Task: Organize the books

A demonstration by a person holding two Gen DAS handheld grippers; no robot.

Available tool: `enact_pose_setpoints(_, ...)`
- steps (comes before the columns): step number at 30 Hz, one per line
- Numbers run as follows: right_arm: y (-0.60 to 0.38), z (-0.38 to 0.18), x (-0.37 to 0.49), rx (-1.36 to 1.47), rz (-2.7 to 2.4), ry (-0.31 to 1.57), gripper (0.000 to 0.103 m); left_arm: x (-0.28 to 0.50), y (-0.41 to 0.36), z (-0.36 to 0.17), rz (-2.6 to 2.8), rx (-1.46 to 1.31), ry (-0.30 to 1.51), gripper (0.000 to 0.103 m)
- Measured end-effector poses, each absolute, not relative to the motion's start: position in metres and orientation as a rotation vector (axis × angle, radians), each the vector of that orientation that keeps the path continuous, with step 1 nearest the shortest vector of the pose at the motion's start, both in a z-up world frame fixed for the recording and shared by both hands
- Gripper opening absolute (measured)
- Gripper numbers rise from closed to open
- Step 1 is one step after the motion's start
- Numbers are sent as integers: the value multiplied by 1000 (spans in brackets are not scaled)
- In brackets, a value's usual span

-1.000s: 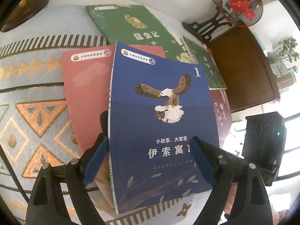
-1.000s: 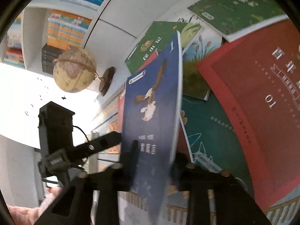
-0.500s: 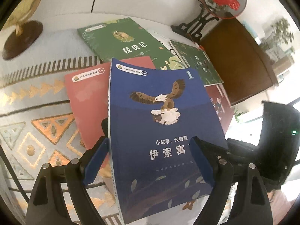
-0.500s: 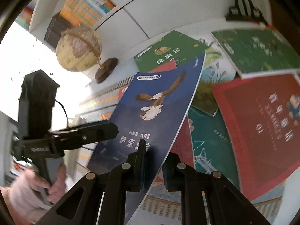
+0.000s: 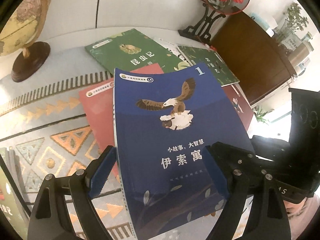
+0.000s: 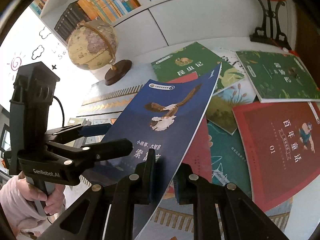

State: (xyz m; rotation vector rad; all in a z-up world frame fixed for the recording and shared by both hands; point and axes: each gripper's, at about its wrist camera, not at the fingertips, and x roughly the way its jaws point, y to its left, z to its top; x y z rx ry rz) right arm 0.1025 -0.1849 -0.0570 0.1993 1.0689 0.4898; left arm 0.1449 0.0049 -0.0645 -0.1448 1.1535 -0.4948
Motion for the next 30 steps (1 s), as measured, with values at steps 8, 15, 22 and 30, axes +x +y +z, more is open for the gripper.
enact_pose_setpoints(8,-164,-36,100,156,503,1038,15,140,25,-47,-485,-153,1129,85)
enact_pose_setpoints(15,-138,-17,95,144,519,1015,15,130,51,-30,-468,-158,1099,85)
enact_pose_setpoints(22,-94,-1,88,124,555,987,15,118,96,-13,-434,-185,1066,85)
enact_pose_setpoints(30,-23,10,76,93,605,971,15,101,170,-4,-377,-209,1042,85)
